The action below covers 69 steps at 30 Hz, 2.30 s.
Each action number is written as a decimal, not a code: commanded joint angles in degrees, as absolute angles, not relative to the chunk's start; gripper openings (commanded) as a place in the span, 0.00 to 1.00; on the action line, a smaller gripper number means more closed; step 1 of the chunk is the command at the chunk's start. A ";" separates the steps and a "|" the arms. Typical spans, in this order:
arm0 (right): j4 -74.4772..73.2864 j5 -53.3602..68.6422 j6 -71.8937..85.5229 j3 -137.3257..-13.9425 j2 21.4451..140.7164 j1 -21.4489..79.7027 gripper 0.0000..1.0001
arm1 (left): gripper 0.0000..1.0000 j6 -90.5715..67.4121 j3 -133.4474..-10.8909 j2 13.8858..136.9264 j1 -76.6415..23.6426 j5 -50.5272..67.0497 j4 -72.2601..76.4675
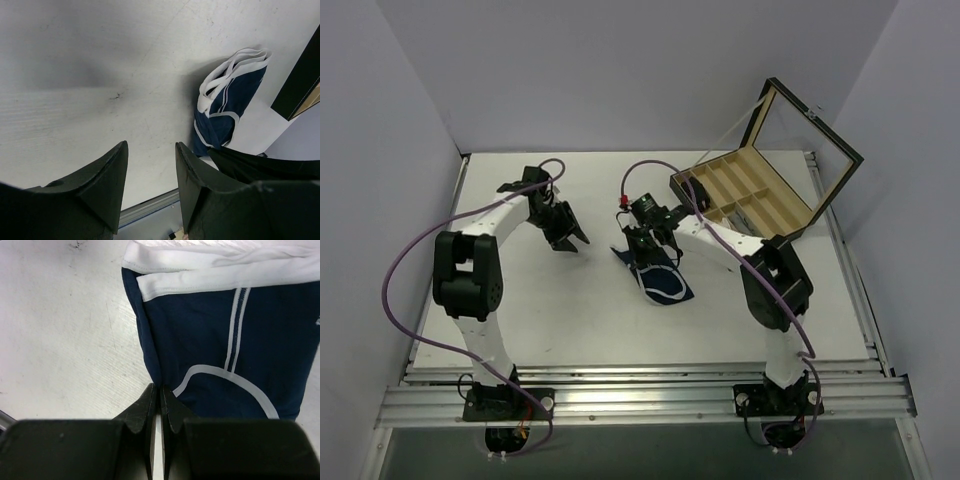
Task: Roll the underwear
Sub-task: Fold the underwear
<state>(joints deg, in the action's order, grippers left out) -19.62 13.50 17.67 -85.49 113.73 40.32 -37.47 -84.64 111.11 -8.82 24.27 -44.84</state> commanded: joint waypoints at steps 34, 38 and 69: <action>1.23 25.75 24.00 -58.27 96.68 18.55 0.00 | 0.51 -41.22 -94.75 114.78 -19.51 22.06 -45.44; 0.88 25.93 23.03 -58.09 97.91 17.14 0.00 | 0.51 -41.31 -95.27 115.05 -20.39 21.89 -45.70; 2.28 25.57 23.82 -56.51 101.86 16.17 0.33 | 0.52 -37.88 -116.98 132.19 -24.70 28.22 -45.00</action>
